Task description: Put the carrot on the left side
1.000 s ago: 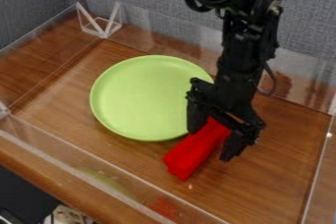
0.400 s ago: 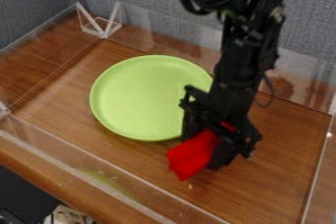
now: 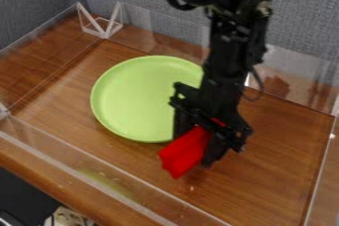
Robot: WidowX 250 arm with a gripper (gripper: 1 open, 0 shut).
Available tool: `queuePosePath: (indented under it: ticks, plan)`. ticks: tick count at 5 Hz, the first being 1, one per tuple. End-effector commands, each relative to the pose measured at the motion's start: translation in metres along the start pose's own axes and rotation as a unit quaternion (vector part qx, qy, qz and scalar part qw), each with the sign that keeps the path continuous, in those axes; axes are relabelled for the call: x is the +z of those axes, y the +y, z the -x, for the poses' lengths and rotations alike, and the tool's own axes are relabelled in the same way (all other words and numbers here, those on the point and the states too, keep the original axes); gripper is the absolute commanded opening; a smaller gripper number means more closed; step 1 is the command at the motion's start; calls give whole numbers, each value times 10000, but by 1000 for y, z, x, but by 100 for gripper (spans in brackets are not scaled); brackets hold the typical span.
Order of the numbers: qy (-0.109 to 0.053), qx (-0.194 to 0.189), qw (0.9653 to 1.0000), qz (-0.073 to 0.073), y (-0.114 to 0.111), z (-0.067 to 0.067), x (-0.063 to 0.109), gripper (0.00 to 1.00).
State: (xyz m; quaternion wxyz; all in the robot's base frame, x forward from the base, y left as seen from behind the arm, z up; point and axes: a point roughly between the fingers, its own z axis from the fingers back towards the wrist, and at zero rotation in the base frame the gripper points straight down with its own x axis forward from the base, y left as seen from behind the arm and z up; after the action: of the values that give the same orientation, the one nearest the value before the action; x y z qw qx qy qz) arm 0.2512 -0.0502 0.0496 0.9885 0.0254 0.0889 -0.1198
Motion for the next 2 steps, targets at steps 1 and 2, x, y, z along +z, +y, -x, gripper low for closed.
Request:
queuePosePath:
  ticks: [1,2]
  plan:
    - [-424,-44,9991,54,-17,-4,16,0]
    - [-497,-49,9987,52,-34,-3,24,0]
